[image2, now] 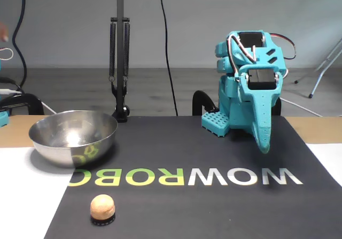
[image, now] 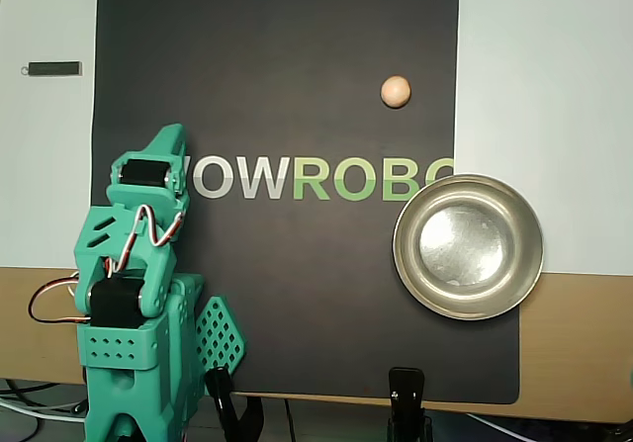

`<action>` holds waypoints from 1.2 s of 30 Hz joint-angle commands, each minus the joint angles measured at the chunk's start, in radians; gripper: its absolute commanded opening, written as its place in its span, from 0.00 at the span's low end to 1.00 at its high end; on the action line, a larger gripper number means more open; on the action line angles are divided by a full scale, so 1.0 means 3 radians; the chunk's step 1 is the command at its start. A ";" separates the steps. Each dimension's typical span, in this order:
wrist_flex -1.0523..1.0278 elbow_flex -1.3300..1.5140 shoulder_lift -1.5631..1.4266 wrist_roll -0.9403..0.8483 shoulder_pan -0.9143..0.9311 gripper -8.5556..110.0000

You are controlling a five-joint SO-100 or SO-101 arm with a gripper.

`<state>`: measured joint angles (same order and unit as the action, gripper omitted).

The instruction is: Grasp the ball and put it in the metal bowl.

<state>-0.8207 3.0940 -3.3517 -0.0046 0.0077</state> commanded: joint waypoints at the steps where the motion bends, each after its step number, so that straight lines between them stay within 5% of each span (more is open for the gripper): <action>1: 0.0000 0.0107 -0.0194 0.0010 0.0000 0.07; 36: -0.0010 0.0107 -0.0205 -0.0015 -0.0138 0.08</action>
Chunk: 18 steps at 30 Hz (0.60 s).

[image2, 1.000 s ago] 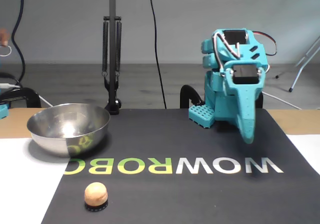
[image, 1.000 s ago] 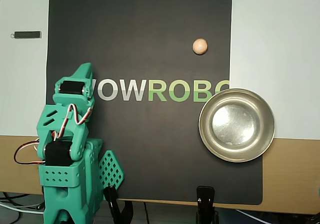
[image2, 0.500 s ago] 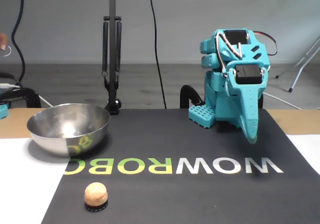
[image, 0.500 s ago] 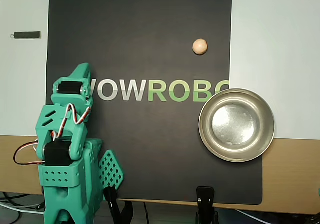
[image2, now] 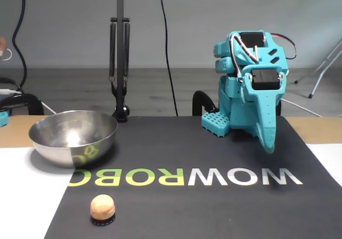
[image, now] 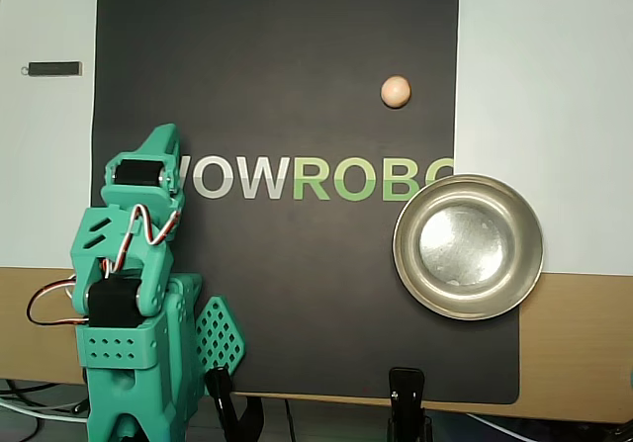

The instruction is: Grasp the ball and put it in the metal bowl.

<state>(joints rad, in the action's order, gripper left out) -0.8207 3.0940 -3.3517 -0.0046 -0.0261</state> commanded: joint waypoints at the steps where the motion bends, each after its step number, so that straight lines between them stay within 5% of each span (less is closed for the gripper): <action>1: -0.0010 0.0107 -0.0205 -0.0015 -0.0026 0.08; 18: -0.0046 -0.0271 0.0020 -0.0026 0.0194 0.08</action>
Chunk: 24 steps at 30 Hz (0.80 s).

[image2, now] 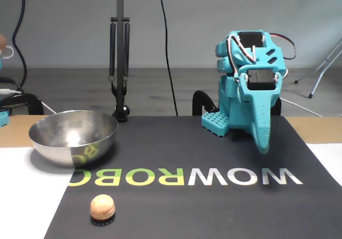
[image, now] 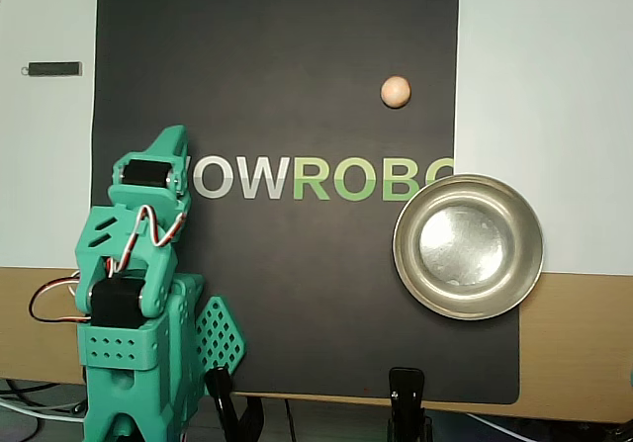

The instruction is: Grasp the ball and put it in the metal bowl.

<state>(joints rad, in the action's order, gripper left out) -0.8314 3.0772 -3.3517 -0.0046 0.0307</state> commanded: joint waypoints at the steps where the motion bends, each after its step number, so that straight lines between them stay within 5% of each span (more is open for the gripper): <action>1: -0.0031 -0.0307 0.0133 -0.0026 0.0005 0.08; 24: -0.1682 -0.4024 0.3707 -0.0026 0.0220 0.07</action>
<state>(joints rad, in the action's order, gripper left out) -1.3054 2.0126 -2.3132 -0.0046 0.0767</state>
